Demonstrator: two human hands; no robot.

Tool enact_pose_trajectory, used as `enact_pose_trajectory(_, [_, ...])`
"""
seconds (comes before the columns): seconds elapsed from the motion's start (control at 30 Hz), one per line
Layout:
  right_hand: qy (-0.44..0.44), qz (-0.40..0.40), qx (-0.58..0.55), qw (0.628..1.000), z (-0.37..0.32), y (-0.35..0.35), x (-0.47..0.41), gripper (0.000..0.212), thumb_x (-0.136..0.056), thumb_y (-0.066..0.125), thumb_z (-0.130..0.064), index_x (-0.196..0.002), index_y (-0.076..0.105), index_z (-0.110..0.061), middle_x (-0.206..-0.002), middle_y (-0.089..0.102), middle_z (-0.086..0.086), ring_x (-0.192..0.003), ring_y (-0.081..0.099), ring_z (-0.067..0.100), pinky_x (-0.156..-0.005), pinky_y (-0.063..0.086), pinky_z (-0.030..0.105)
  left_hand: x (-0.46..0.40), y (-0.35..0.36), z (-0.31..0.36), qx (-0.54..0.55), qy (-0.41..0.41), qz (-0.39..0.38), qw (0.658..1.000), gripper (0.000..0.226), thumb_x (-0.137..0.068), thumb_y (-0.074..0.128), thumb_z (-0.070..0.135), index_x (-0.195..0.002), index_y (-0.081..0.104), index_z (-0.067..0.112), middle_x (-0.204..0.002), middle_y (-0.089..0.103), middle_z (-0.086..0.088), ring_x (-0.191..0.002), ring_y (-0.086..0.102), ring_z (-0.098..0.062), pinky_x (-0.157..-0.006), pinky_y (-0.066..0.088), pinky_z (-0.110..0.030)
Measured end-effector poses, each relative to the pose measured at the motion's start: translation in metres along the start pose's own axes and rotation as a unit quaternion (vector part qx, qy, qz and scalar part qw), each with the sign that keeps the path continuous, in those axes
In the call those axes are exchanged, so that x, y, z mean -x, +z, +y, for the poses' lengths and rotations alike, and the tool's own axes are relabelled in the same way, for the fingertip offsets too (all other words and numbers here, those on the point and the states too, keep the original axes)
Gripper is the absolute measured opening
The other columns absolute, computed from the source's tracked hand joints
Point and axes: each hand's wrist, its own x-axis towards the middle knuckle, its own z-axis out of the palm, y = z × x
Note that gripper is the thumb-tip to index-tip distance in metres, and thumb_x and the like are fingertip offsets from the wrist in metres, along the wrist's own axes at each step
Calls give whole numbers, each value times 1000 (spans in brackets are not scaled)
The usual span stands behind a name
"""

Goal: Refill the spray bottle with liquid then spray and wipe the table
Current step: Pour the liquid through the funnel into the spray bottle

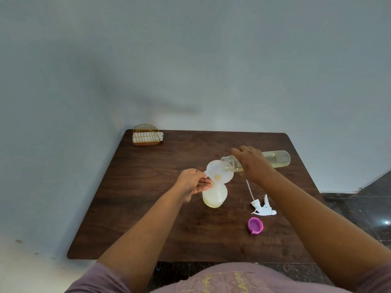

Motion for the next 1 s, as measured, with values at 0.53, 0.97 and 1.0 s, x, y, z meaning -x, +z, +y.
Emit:
enact_pose_trajectory(0.53, [-5,2,2,1000,0,0,-1,60,-76,75,-18,-128,46,-21,-117,54,5,-110,50,21,-100,39,37,0,-1,-1,4,0,-4,1000,17,-95,59,8,-107,66,-2,-90,74,-16,-76,74,-20,-65,61,-26])
enact_pose_trajectory(0.97, [-2,4,6,1000,2,4,-2,58,-74,76,-17,-124,47,-22,-113,55,4,-106,51,20,-97,40,37,1,-1,0,7,-1,-3,1000,17,-95,59,8,-107,66,-3,-88,74,-16,-76,74,-20,-62,60,-25])
enact_pose_trajectory(1.0, [-2,4,7,1000,2,4,-2,58,-74,76,-17,-125,47,-22,-113,55,4,-106,51,20,-97,40,36,1,-1,0,6,-1,-2,1000,17,-95,59,8,-107,66,-3,-88,75,-16,-77,74,-20,-64,60,-26])
